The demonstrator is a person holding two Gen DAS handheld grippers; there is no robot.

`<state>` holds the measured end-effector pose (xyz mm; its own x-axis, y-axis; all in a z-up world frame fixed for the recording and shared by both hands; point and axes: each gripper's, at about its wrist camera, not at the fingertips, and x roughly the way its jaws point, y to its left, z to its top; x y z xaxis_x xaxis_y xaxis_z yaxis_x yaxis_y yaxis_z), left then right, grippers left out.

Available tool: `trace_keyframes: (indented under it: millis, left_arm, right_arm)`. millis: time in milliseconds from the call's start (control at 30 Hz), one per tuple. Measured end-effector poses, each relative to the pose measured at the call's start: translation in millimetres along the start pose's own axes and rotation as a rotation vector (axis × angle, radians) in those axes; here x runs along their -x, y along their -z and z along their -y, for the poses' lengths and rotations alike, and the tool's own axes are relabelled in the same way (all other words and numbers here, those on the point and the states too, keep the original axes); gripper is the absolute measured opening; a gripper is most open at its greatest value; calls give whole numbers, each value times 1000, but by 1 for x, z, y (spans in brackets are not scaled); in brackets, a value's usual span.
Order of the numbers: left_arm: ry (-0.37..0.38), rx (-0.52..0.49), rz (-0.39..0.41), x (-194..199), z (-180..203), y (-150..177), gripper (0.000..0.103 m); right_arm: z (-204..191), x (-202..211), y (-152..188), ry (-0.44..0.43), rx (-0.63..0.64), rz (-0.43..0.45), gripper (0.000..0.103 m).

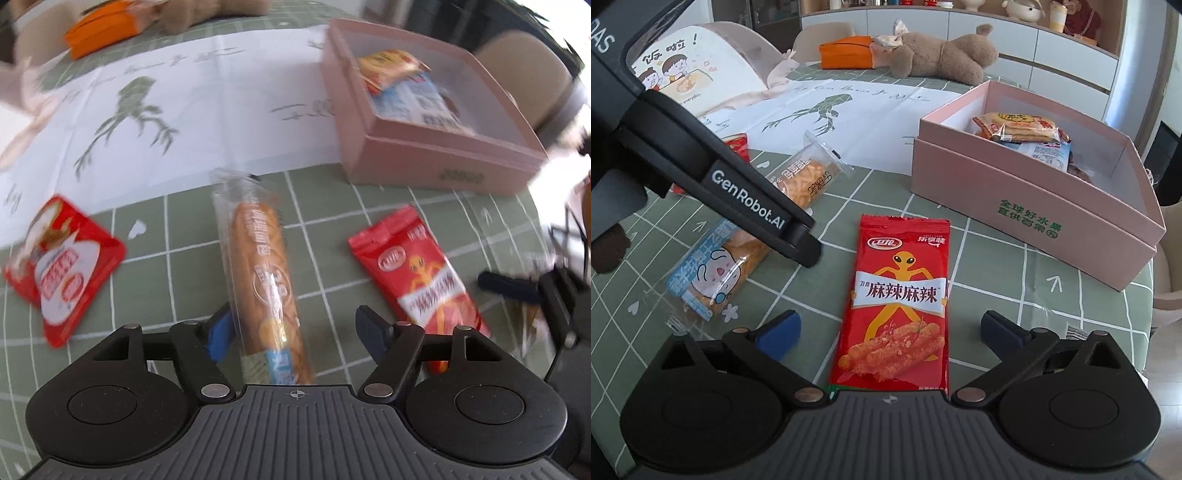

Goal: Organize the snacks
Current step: 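Lift the bread stick with the left tool while the right tool regrips the red strip packet, then carry both packets over the pink box and open both tools to drop them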

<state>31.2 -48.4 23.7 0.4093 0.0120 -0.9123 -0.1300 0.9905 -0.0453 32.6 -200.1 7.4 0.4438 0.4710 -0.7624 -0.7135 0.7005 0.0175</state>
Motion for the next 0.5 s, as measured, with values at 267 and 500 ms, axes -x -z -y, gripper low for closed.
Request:
trace_keyframes:
  millis: [267,500]
  left_arm:
    - [20,10,2,16,-31,19,34]
    - [55,62,2,27,-59,39,34]
  right_arm:
    - [4,13,4,70,-120,-17,89]
    - [-1,-3,-20,121,-191,-39,81]
